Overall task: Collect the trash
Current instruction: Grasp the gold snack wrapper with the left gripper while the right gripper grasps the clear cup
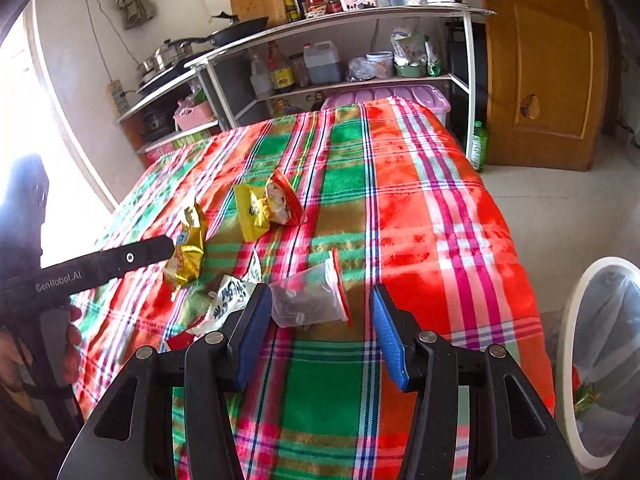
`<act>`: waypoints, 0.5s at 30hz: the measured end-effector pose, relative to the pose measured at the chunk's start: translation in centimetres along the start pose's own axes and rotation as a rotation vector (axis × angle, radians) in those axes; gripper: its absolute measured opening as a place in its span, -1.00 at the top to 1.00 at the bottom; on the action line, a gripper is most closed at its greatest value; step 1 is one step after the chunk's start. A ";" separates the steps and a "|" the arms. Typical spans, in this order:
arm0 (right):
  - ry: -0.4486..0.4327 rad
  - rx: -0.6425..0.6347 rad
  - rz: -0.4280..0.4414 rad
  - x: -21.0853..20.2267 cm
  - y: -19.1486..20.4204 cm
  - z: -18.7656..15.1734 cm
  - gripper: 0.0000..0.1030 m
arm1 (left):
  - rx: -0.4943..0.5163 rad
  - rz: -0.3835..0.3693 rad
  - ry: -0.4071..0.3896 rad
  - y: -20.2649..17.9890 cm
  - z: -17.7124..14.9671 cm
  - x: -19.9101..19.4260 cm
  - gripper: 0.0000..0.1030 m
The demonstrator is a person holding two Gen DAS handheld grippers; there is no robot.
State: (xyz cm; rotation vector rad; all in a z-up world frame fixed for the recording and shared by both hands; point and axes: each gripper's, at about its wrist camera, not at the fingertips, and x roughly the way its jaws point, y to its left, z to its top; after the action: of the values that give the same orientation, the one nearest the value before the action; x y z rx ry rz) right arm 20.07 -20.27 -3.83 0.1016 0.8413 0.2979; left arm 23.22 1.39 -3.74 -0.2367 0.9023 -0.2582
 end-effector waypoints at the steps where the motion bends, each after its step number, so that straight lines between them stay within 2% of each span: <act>1: 0.005 -0.009 0.001 0.1 0.2 0.0 -0.01 | -0.002 0.000 0.002 0.1 0.0 0.1 -0.39; 6: 0.024 -0.054 -0.024 1.0 0.9 -0.2 -0.01 | -0.018 -0.010 0.030 0.6 0.0 1.0 -0.40; 15: 0.036 -0.058 -0.053 1.6 1.0 -0.2 0.00 | -0.009 -0.013 0.051 0.6 -0.1 2.1 -0.40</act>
State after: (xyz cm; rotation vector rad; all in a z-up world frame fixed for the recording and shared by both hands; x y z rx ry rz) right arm 20.73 -18.87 -4.95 0.0196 0.8692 0.2743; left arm 24.43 1.28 -5.57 -0.2450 0.9530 -0.2731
